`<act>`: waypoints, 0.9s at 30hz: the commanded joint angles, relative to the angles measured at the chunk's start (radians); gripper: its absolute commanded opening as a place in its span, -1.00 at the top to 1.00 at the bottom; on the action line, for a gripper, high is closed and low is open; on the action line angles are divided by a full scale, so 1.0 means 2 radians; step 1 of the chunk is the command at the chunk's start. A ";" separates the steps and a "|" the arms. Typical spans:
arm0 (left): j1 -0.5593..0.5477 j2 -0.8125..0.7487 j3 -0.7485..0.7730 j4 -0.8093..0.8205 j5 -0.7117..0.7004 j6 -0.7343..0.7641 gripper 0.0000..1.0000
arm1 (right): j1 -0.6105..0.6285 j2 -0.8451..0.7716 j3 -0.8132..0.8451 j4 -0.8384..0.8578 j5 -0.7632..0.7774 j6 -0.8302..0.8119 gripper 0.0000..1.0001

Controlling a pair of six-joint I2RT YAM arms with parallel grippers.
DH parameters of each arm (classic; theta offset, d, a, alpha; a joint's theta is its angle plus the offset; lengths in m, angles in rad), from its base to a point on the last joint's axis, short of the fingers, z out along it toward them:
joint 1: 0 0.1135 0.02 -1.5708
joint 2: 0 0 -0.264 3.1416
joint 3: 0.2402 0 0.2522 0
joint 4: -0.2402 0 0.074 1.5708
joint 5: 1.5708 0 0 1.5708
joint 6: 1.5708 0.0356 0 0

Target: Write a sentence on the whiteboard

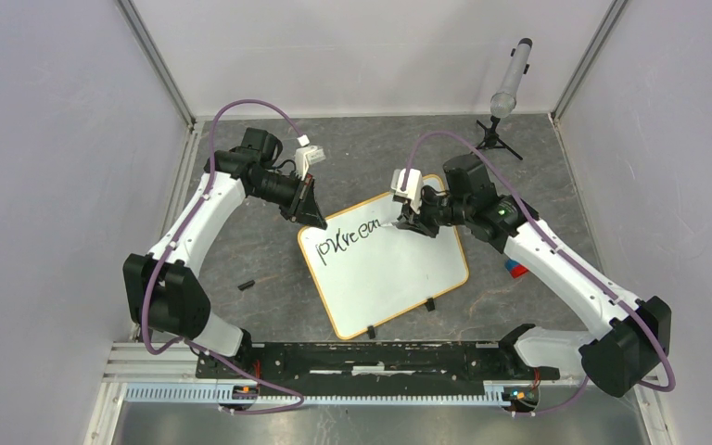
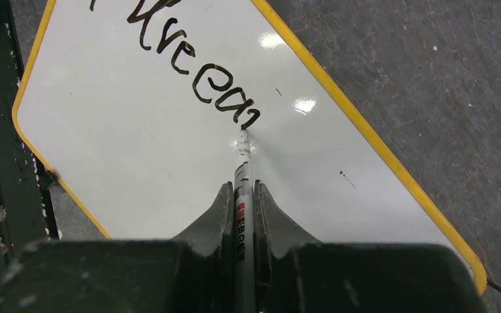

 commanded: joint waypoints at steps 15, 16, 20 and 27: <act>-0.004 -0.009 0.004 -0.008 -0.007 0.021 0.95 | -0.004 0.018 0.039 0.021 0.022 0.009 1.00; -0.004 -0.008 0.004 -0.008 -0.007 0.021 0.95 | -0.004 0.018 0.041 0.020 0.024 0.008 1.00; -0.004 -0.007 0.005 -0.008 -0.007 0.021 0.95 | -0.008 0.016 0.042 0.016 0.025 0.005 1.00; -0.004 -0.007 0.006 -0.008 -0.006 0.020 0.95 | -0.010 0.003 0.044 0.000 0.008 -0.001 1.00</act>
